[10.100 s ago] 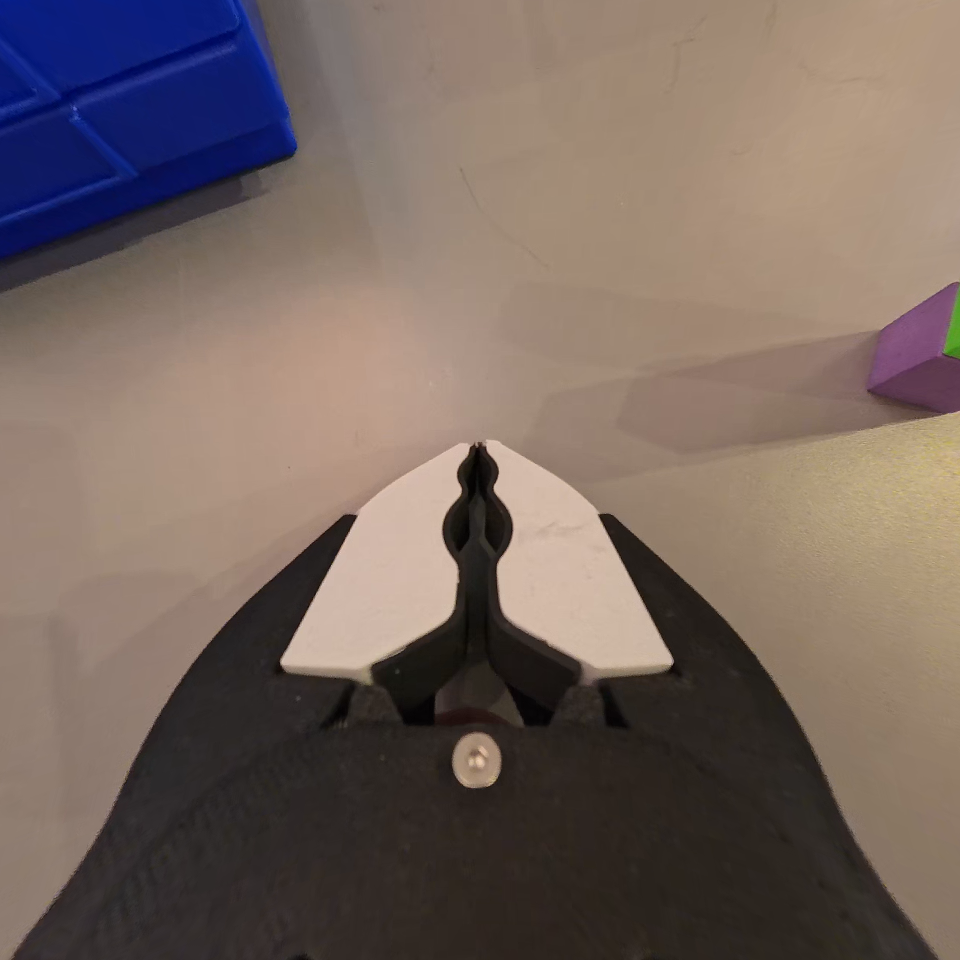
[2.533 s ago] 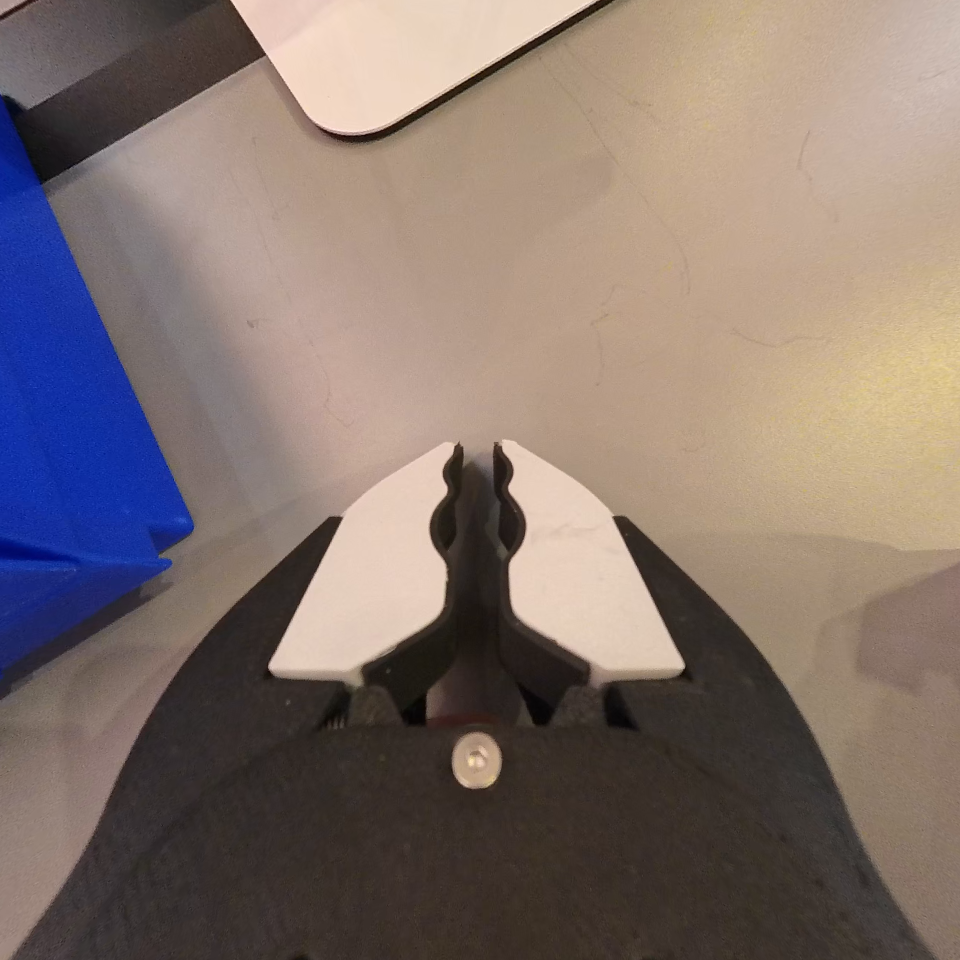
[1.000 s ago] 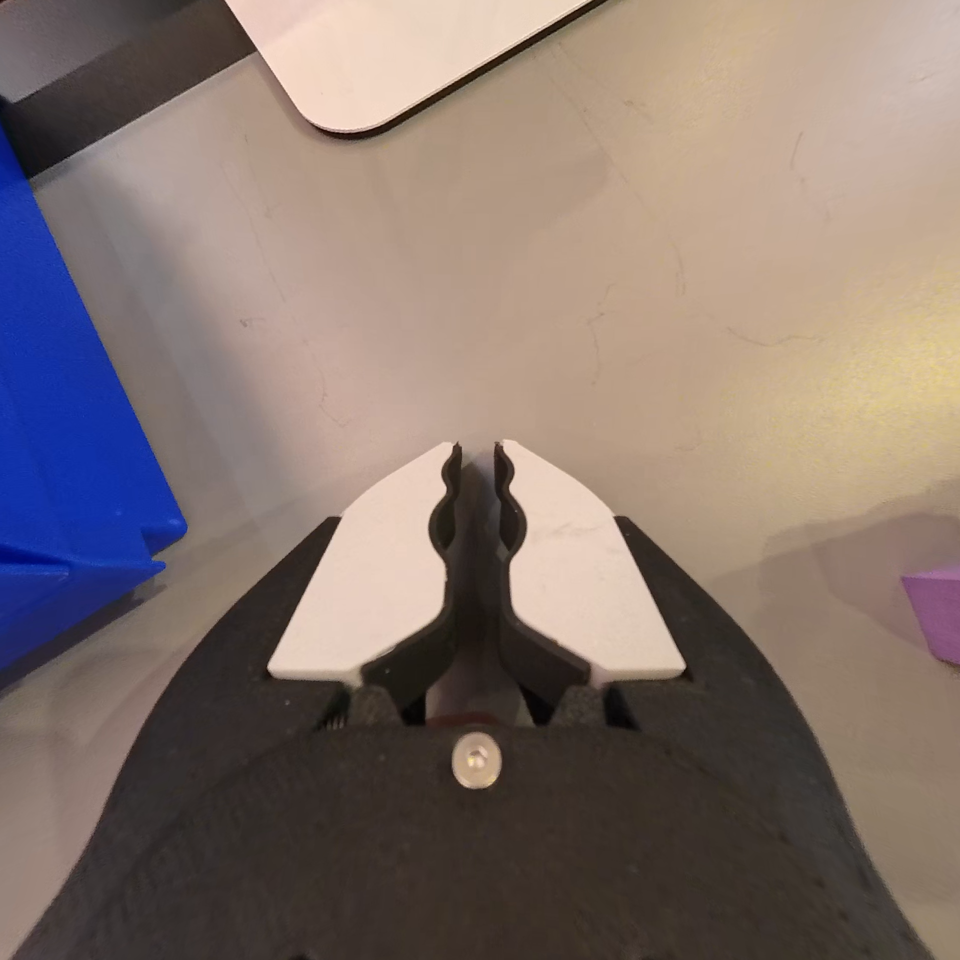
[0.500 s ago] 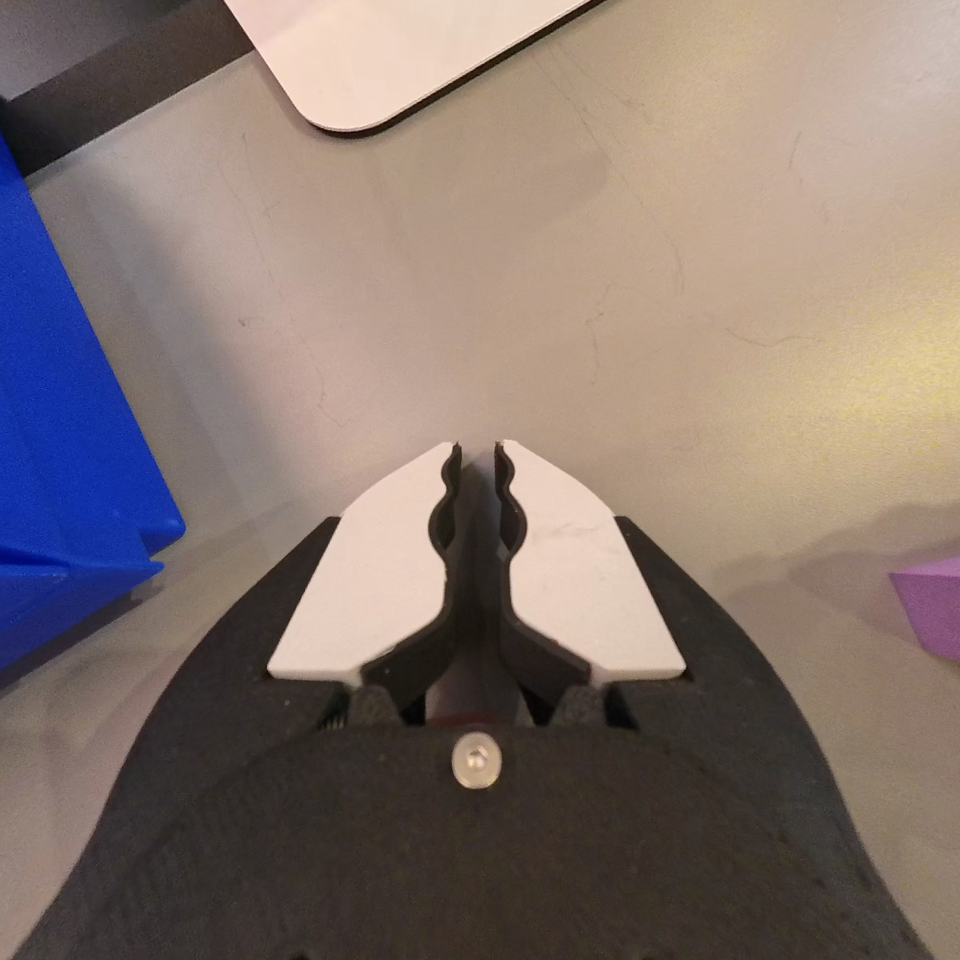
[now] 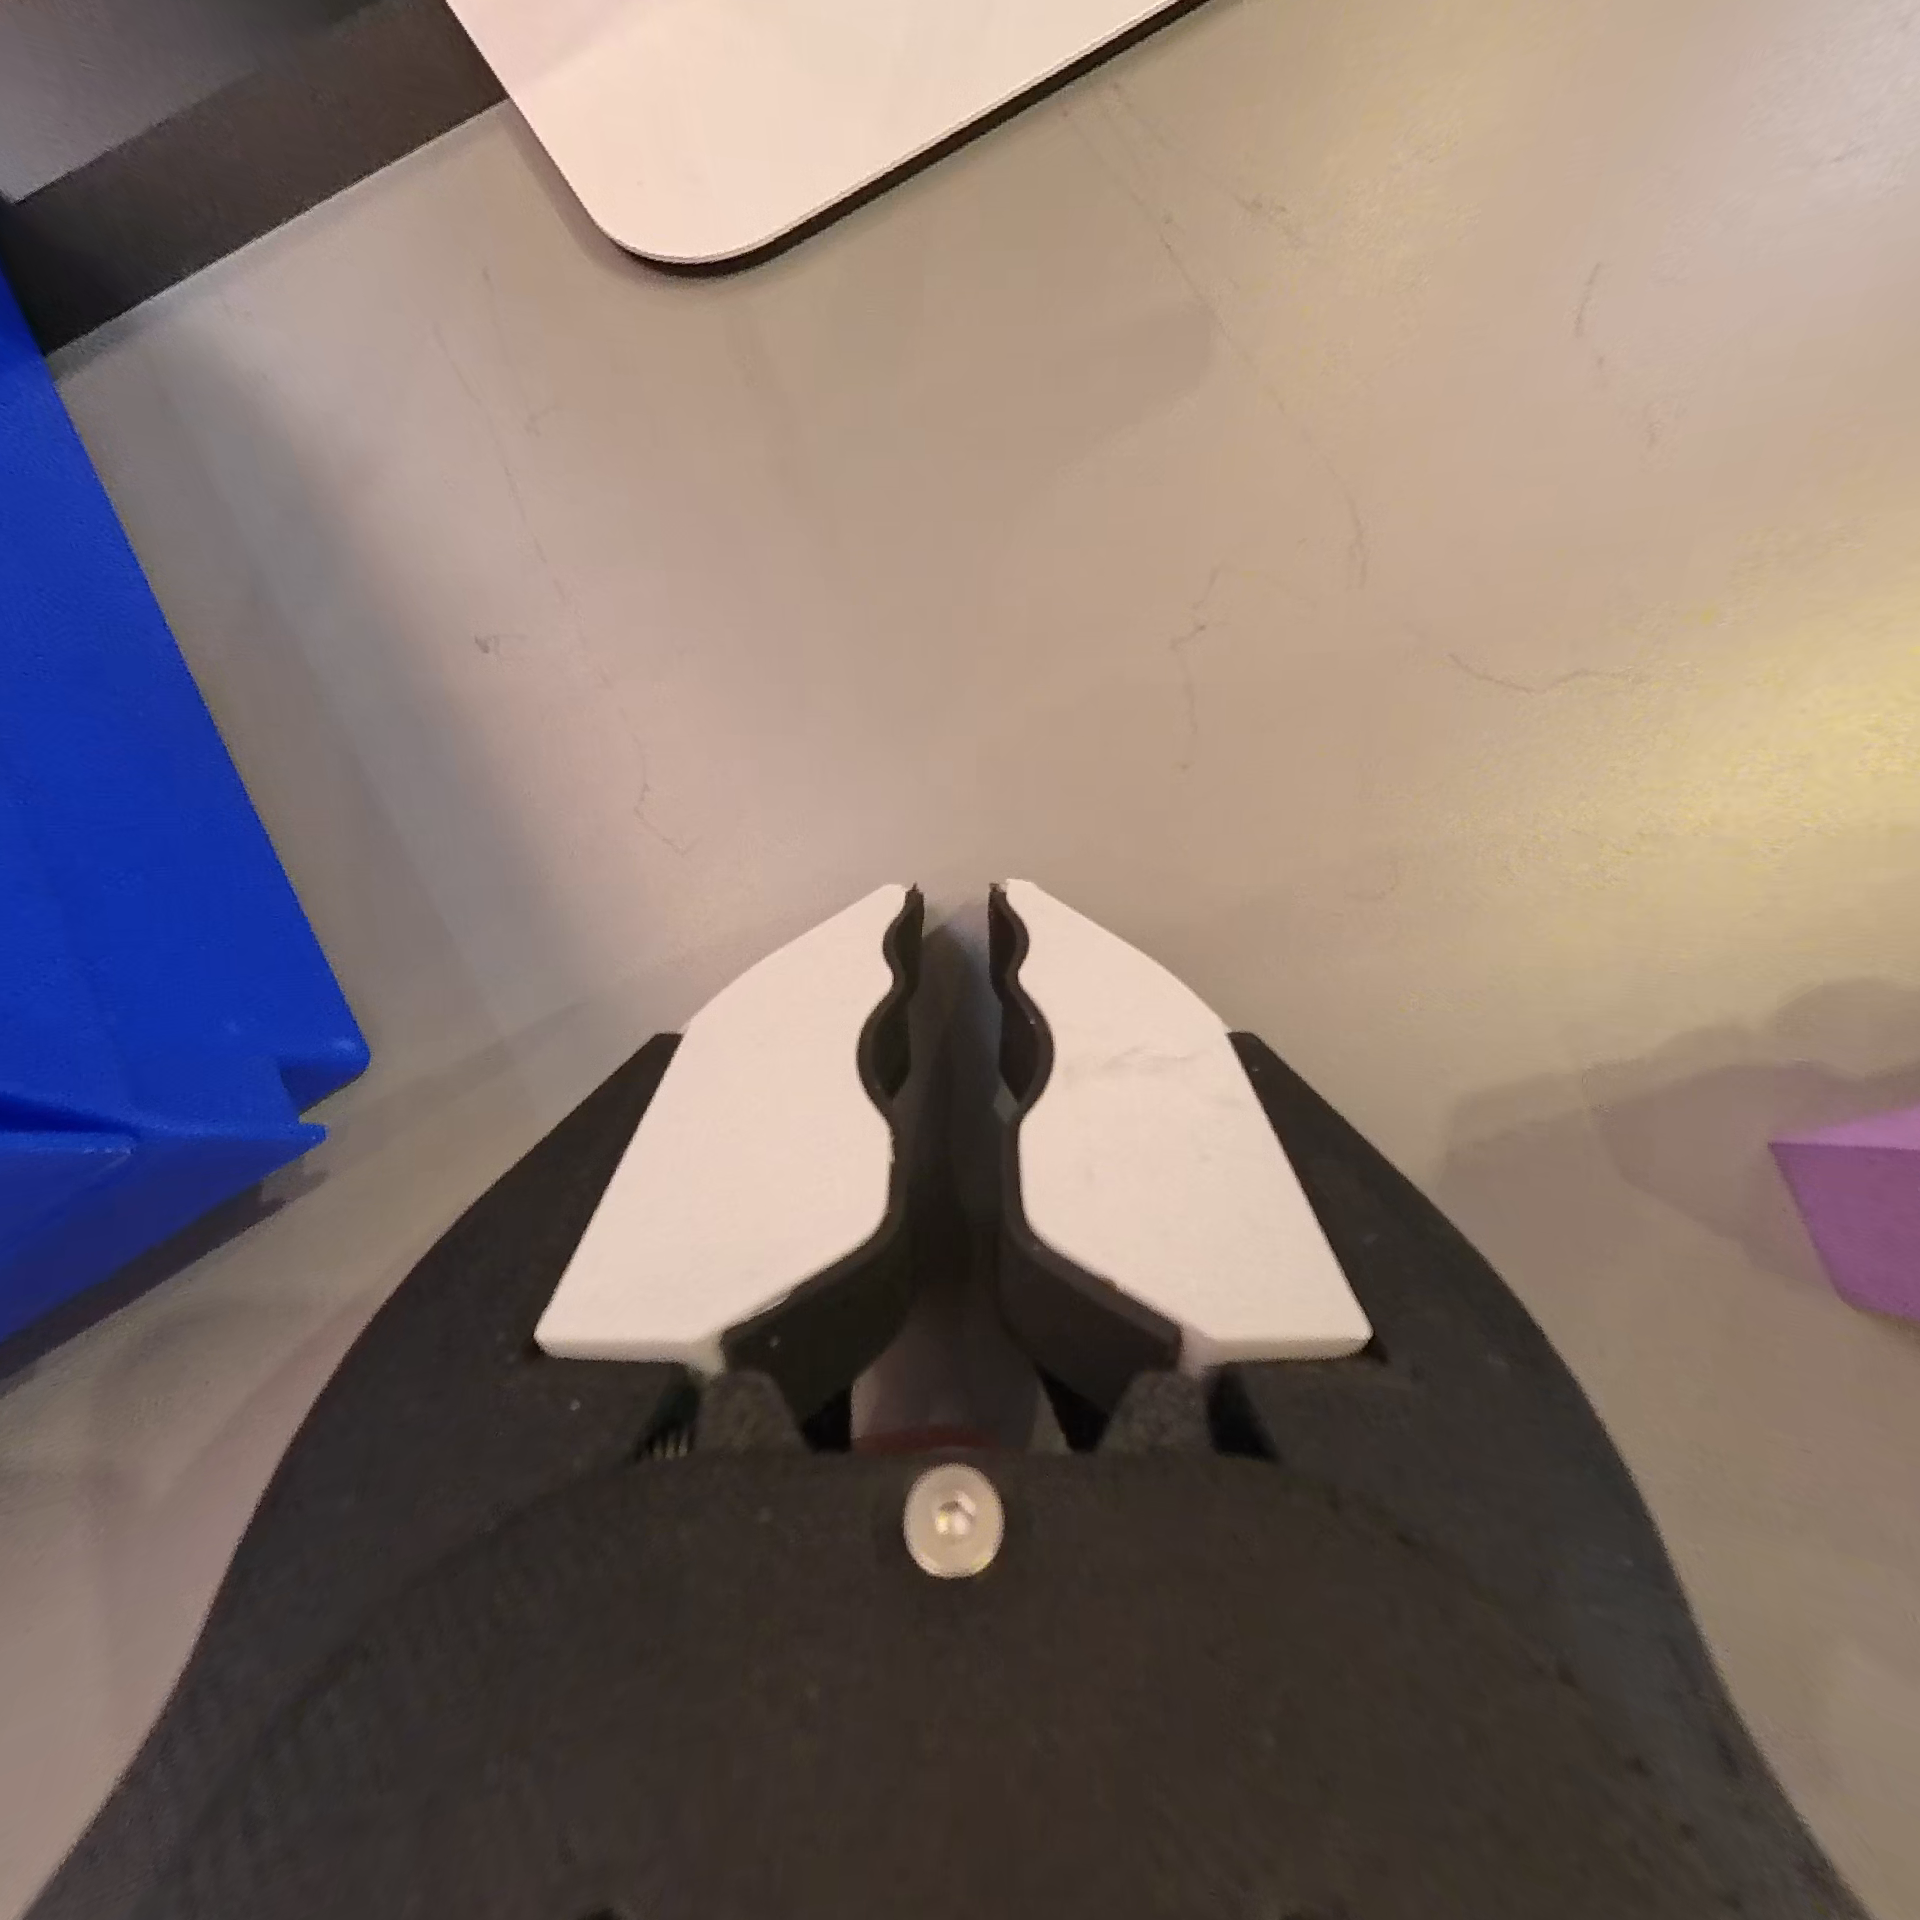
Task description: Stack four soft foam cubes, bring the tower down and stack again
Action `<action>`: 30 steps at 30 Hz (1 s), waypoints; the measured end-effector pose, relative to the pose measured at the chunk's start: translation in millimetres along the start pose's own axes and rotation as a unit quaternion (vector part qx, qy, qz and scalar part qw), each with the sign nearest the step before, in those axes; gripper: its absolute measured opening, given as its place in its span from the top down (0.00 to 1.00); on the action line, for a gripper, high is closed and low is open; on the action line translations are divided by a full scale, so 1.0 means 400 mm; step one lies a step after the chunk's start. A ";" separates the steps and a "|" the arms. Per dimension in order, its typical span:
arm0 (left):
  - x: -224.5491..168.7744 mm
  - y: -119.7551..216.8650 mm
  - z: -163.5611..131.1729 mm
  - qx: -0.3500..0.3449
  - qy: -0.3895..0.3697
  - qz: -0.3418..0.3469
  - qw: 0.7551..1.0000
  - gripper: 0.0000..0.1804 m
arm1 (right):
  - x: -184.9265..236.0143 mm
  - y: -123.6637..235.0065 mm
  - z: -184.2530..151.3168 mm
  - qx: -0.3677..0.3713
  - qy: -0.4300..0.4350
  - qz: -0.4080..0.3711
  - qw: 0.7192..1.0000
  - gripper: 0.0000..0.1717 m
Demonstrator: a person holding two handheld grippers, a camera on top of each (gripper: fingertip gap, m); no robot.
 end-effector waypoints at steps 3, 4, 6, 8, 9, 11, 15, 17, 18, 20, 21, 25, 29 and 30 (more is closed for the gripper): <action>0.000 0.000 0.000 0.000 -0.001 0.000 1.000 0.93 | 0.004 0.019 -0.004 -0.011 0.002 0.006 1.000 0.73; 0.000 0.000 0.000 0.000 -0.001 0.000 1.000 0.93 | 0.001 0.033 -0.011 -0.013 0.003 0.001 1.000 0.72; 0.000 0.000 0.000 0.000 -0.001 0.000 1.000 0.93 | -0.021 0.075 -0.038 -0.025 -0.006 -0.016 1.000 0.73; -0.001 0.000 0.000 0.000 -0.002 0.000 1.000 0.93 | -0.059 0.115 -0.089 -0.028 -0.023 -0.031 0.999 0.74; -0.001 0.000 0.000 0.000 -0.002 0.001 1.000 0.93 | -0.082 0.130 -0.120 -0.024 -0.035 -0.039 0.998 0.75; -0.001 0.000 0.000 0.000 -0.002 0.001 1.000 0.93 | -0.123 0.149 -0.179 -0.013 -0.065 -0.040 0.997 0.74; -0.001 0.000 0.000 0.000 -0.001 0.000 1.000 0.93 | -0.154 0.141 -0.251 0.029 -0.099 -0.048 0.994 0.72; -0.001 0.000 0.000 0.000 -0.001 0.000 1.000 0.93 | -0.150 0.127 -0.269 0.034 -0.100 -0.046 0.993 0.73; -0.001 0.000 0.000 0.000 -0.001 0.000 1.000 0.93 | -0.147 0.118 -0.276 0.037 -0.099 -0.043 0.993 0.73; -0.001 0.000 0.000 -0.001 -0.001 0.000 1.000 0.93 | -0.145 0.100 -0.290 0.050 -0.096 -0.043 0.993 0.73; -0.001 0.000 0.000 -0.001 -0.002 0.000 1.000 0.93 | -0.146 0.092 -0.297 0.056 -0.095 -0.044 0.993 0.73; -0.002 0.000 0.000 -0.001 -0.003 0.001 1.000 0.93 | -0.157 0.064 -0.318 0.078 -0.099 -0.047 0.991 0.76; -0.002 0.000 0.000 0.000 -0.002 -0.001 1.000 0.93 | -0.167 0.035 -0.328 0.076 -0.100 -0.036 0.991 0.84; -0.002 0.000 0.000 0.000 -0.002 -0.001 1.000 0.93 | -0.168 0.036 -0.326 0.066 -0.104 -0.037 0.992 0.84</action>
Point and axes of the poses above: each gripper's, where its closed fingertips meet, y back along the fingers, z out of its top, x = y × z across the jaws, the point moved 10 cm from there along y, back along the fingers, and after that the axes turned 15 degrees about x, right-handed, at the moved point
